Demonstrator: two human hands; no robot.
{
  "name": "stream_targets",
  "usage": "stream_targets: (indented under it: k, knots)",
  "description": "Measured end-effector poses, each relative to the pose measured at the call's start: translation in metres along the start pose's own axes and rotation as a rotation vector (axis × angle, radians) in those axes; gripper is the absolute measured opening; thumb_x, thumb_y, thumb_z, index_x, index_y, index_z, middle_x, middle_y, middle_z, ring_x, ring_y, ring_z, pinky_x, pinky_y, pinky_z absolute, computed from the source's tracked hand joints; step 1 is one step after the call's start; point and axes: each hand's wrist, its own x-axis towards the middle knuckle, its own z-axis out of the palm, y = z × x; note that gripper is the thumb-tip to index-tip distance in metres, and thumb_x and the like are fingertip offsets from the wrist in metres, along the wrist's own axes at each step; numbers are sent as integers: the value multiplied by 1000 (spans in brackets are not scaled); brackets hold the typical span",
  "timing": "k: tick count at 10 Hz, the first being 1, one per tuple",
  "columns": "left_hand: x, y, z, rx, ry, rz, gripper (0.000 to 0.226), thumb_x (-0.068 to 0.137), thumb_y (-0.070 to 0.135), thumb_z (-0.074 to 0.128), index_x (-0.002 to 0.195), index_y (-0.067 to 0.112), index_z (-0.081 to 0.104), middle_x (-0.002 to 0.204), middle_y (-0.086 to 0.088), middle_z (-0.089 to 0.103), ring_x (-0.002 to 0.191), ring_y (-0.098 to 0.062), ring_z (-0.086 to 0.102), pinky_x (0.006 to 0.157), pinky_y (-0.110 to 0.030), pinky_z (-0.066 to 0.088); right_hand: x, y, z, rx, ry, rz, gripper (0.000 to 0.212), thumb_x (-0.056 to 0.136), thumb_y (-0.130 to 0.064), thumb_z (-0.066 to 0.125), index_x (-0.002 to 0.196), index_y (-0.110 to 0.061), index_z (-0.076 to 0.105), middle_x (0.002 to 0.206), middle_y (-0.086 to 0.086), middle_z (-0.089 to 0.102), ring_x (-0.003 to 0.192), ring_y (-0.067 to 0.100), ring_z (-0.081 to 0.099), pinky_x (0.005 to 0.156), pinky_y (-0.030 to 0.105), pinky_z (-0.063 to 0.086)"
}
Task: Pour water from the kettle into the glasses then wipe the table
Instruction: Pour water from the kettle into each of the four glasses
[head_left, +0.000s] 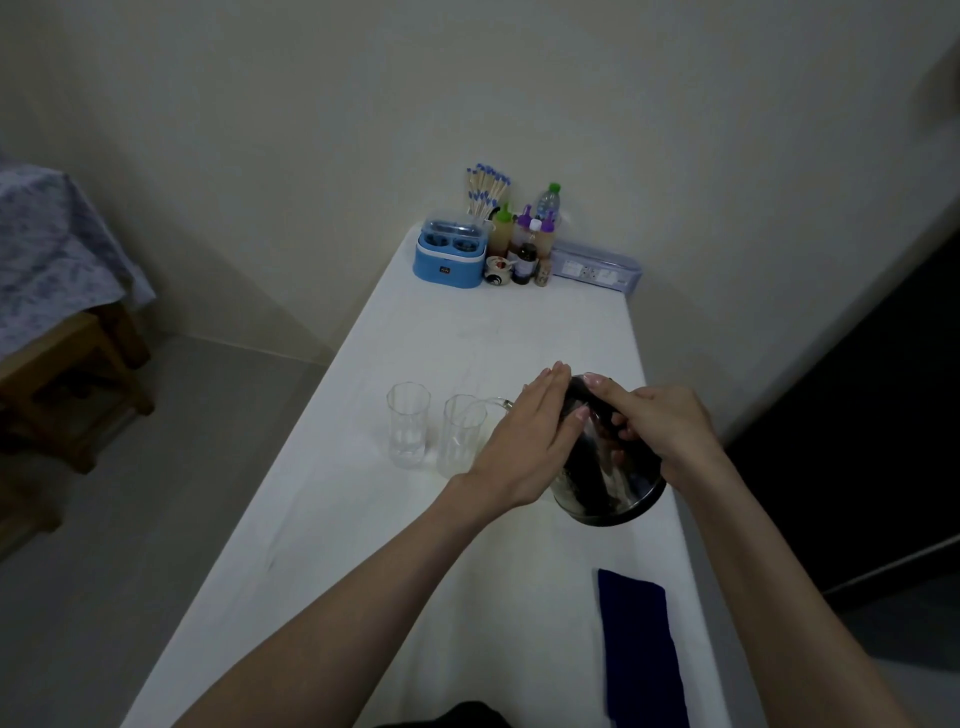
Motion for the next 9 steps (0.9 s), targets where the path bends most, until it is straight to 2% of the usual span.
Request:
stream_targets:
  k: [3,5,7,9]
  knots:
    - [-1,0,-1,7,2,2,58,102,41,27,153,15,14,162,0,14,149,-11,8,120,-27,8,1,-2,1,5,-18,12,62,39,-70,84,42,-11,65,55,8,66,55,25,61,62,44,58]
    - [0,0,-2,-3,3,-5,58,103,40,28,153,15,13,162,0,14,149,-11,8,121,-30,10,1,-4,0,15,-31,13,60,41,-67,84,42,-10,64,56,10,65,56,26,61,59,41,55]
    - [0,0,-4,1,10,-3,57,103,38,27,153,14,13,162,0,14,148,-11,8,120,-26,7,1,-7,1,-11,-29,-18,57,52,-63,86,51,-9,68,60,12,67,58,26,62,60,43,57]
    - [1,1,-4,-12,19,-2,57,103,37,28,153,14,13,162,-1,14,148,-11,8,121,-28,8,3,-8,3,-20,-25,-16,59,47,-65,87,45,-9,65,59,14,67,57,28,63,57,41,55]
